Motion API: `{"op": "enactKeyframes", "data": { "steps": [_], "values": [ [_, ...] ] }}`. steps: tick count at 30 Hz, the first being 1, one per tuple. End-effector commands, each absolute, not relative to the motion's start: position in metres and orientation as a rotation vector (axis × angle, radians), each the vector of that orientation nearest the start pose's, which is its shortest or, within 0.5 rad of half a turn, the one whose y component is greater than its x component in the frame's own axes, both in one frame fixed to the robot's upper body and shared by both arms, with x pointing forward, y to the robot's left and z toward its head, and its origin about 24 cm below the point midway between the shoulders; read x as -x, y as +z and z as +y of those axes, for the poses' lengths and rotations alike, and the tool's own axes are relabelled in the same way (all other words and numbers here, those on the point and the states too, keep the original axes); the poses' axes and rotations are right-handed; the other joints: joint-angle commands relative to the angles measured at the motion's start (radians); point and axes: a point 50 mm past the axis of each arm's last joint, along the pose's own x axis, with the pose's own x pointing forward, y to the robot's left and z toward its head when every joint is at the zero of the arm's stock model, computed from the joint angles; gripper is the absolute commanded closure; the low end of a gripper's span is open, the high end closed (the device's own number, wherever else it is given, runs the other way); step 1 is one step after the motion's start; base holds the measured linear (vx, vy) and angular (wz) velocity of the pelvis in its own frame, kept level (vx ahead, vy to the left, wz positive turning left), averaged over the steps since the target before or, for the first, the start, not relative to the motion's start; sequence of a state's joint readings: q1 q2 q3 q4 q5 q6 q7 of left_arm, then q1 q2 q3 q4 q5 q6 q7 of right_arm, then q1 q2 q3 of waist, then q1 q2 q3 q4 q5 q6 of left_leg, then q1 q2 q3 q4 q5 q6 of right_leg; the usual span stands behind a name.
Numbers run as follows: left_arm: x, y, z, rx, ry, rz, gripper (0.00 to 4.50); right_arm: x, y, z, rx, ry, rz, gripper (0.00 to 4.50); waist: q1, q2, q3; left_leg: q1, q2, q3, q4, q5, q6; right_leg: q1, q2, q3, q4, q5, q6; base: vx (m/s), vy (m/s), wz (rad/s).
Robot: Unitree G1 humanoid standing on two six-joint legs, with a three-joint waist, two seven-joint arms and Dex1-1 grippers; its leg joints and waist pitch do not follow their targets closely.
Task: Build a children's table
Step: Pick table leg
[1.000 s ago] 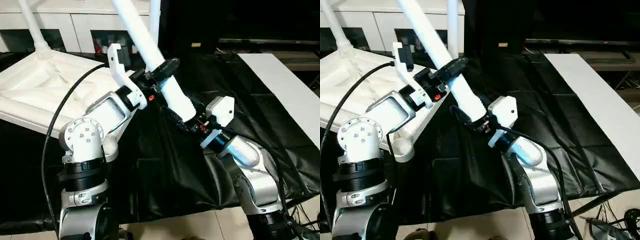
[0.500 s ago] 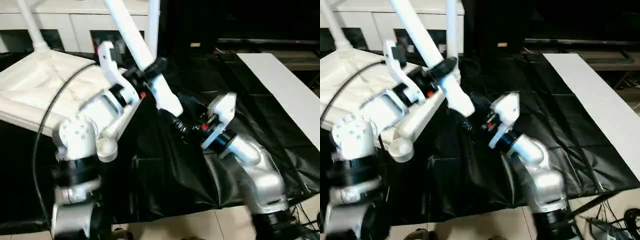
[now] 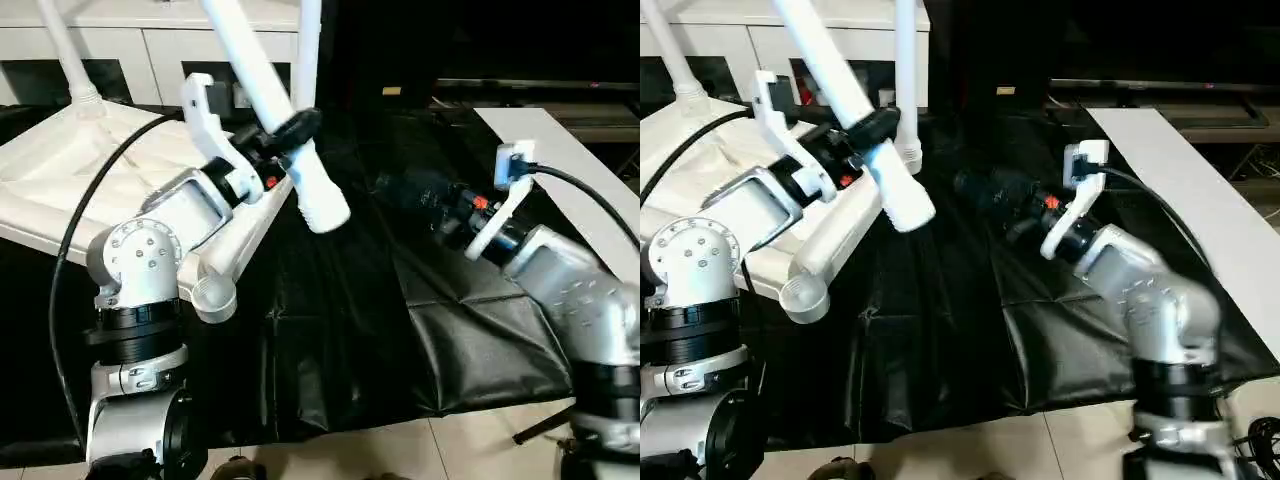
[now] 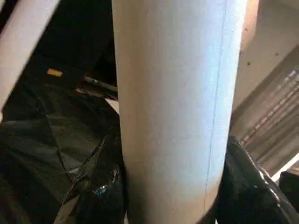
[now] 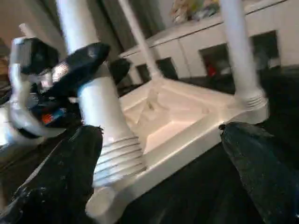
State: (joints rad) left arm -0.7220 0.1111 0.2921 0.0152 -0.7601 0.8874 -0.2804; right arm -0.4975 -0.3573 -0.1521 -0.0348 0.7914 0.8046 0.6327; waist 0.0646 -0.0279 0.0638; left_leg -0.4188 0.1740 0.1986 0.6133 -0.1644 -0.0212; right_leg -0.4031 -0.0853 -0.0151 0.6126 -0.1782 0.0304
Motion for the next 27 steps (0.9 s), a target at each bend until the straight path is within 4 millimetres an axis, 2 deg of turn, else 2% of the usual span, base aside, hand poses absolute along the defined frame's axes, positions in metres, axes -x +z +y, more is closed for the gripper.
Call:
{"op": "enactKeyframes", "data": {
  "steps": [1, 7, 9, 14, 16, 17, 19, 20, 27],
  "values": [
    [-0.335, 0.206, 0.117, 0.570, -0.748, 0.039, 2.51, -0.303, 0.167, -0.149, -0.439, 1.009, 0.139, 0.00, 0.006, -0.001, -0.081, 0.042, 0.039, -0.020, -0.072, -0.153, -0.027, 0.038, -0.038, 0.015, -0.063, -0.148, -0.189, 0.000, 0.000, 0.00],
    [-0.330, 0.204, 0.112, 0.529, -0.818, 0.038, 2.51, -0.304, 0.170, -0.141, -0.398, 1.073, 0.175, 0.00, 0.014, 0.001, -0.081, 0.044, 0.040, -0.021, -0.073, -0.145, -0.037, 0.036, -0.040, 0.015, -0.062, -0.160, -0.188, 0.000, 0.000, 0.00],
    [-0.326, 0.205, 0.108, 0.514, -0.874, 0.027, 2.51, -0.307, 0.172, -0.137, -0.377, 1.087, 0.181, 0.00, 0.016, 0.005, -0.082, 0.046, 0.042, -0.021, -0.073, -0.145, -0.044, 0.033, -0.040, 0.015, -0.060, -0.159, -0.190, 0.000, 0.000, 0.00],
    [-0.309, 0.206, 0.101, 0.496, -1.082, -0.008, 2.51, -0.310, 0.178, -0.133, -0.320, 1.160, 0.197, 0.00, 0.024, -0.002, -0.081, 0.047, 0.043, -0.017, -0.074, -0.144, -0.050, 0.033, -0.040, 0.016, -0.057, -0.141, -0.204, 0.000, 0.000, 0.00],
    [-0.304, 0.205, 0.100, 0.471, -1.139, -0.006, 2.51, -0.307, 0.178, -0.132, -0.285, 1.217, 0.211, 0.00, 0.026, -0.001, -0.080, 0.046, 0.042, -0.016, -0.074, -0.148, -0.050, 0.034, -0.039, 0.016, -0.056, -0.147, -0.198, 0.000, 0.000, 0.00],
    [-0.303, 0.204, 0.100, 0.458, -1.165, -0.003, 2.51, -0.304, 0.177, -0.132, -0.259, 1.259, 0.225, 0.00, 0.027, 0.001, -0.079, 0.048, 0.043, -0.017, -0.076, -0.158, -0.051, 0.033, -0.039, 0.016, -0.057, -0.156, -0.192, 0.000, 0.000, 0.00],
    [-0.301, 0.202, 0.100, 0.440, -1.196, 0.002, 2.51, -0.300, 0.173, -0.132, -0.227, 1.310, 0.262, 0.00, 0.026, -0.003, -0.078, 0.046, 0.042, -0.018, -0.076, -0.169, -0.049, 0.035, -0.040, 0.017, -0.059, -0.169, -0.187, 0.000, 0.000, 0.00],
    [-0.300, 0.202, 0.100, 0.431, -1.216, 0.001, 2.51, -0.299, 0.172, -0.132, -0.218, 1.318, 0.274, 0.00, 0.026, -0.001, -0.078, 0.047, 0.044, -0.018, -0.076, -0.175, -0.050, 0.034, -0.042, 0.019, -0.060, -0.185, -0.183, 0.000, 0.000, 0.00],
    [-0.292, 0.199, 0.096, 0.351, -1.343, 0.019, 2.52, -0.298, 0.172, -0.123, -0.205, 1.436, 0.304, 0.00, 0.024, -0.005, -0.079, 0.046, 0.044, -0.018, -0.074, -0.176, -0.044, 0.032, -0.044, 0.019, -0.058, -0.198, -0.199, 0.000, 0.000, 0.00]
  ]
}}
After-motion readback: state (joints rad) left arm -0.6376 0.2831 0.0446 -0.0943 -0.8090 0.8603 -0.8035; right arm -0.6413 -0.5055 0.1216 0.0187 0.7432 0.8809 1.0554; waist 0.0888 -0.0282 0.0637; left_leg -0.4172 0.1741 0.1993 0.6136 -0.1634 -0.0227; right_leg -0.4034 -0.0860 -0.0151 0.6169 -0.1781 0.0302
